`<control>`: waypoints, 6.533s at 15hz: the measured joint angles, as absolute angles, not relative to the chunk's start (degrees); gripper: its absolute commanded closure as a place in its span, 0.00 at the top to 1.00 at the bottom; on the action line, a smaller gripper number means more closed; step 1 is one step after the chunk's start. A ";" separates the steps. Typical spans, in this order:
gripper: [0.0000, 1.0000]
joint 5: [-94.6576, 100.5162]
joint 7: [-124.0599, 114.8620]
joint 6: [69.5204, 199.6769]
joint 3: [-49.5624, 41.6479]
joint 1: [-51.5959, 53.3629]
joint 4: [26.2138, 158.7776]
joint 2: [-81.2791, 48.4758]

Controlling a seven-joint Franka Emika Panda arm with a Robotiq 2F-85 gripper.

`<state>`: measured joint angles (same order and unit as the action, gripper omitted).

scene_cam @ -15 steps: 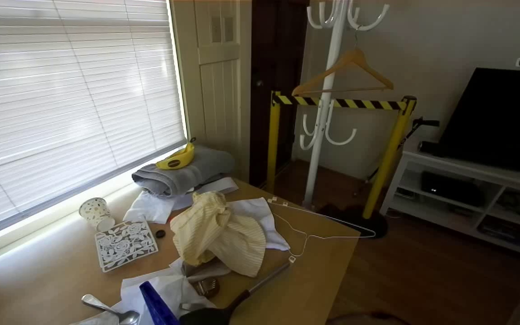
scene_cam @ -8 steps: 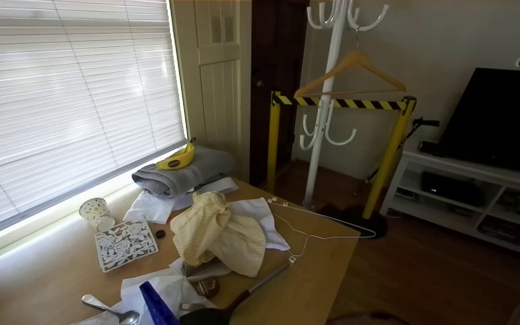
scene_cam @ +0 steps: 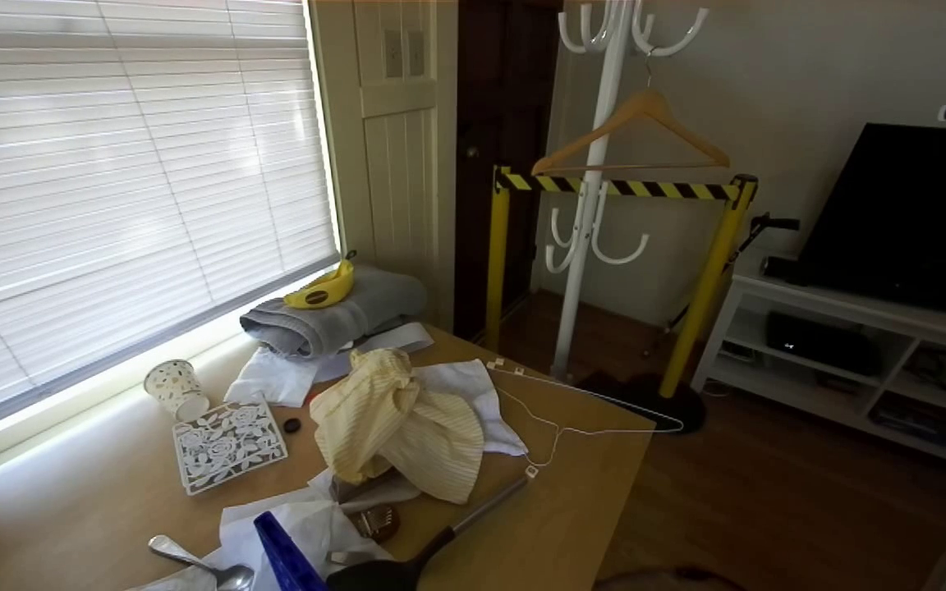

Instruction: Hang the metal hanger on the table on the bottom right hook

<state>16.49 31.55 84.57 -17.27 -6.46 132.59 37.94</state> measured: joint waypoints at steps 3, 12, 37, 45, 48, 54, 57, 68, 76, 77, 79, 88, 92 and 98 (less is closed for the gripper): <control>1.00 16.49 31.55 84.57 -17.27 -6.46 132.59 37.94; 1.00 12.66 28.38 93.21 -7.01 3.14 137.56 38.49; 1.00 2.74 12.07 134.22 3.99 11.67 143.82 6.38; 1.00 7.63 2.53 134.54 5.75 10.75 133.28 -12.25; 1.00 7.63 2.53 133.02 5.89 10.75 130.38 -15.41; 1.00 2.90 -0.31 140.21 6.31 10.61 129.20 -17.46; 1.00 3.00 -0.40 144.64 6.64 10.67 126.93 -21.31; 1.00 9.86 3.54 146.49 6.69 11.82 121.33 -28.82; 0.99 10.29 3.52 148.17 6.67 12.75 121.15 -29.65; 0.96 10.48 3.52 148.41 6.64 12.94 121.13 -29.86; 0.88 10.78 3.52 148.78 6.58 13.17 121.09 -30.17; 0.61 10.85 4.62 152.58 6.52 12.58 120.28 -32.05; 0.24 10.85 4.92 153.11 6.52 12.26 119.27 -32.58; 0.00 10.85 5.13 153.11 6.52 12.06 118.70 -32.60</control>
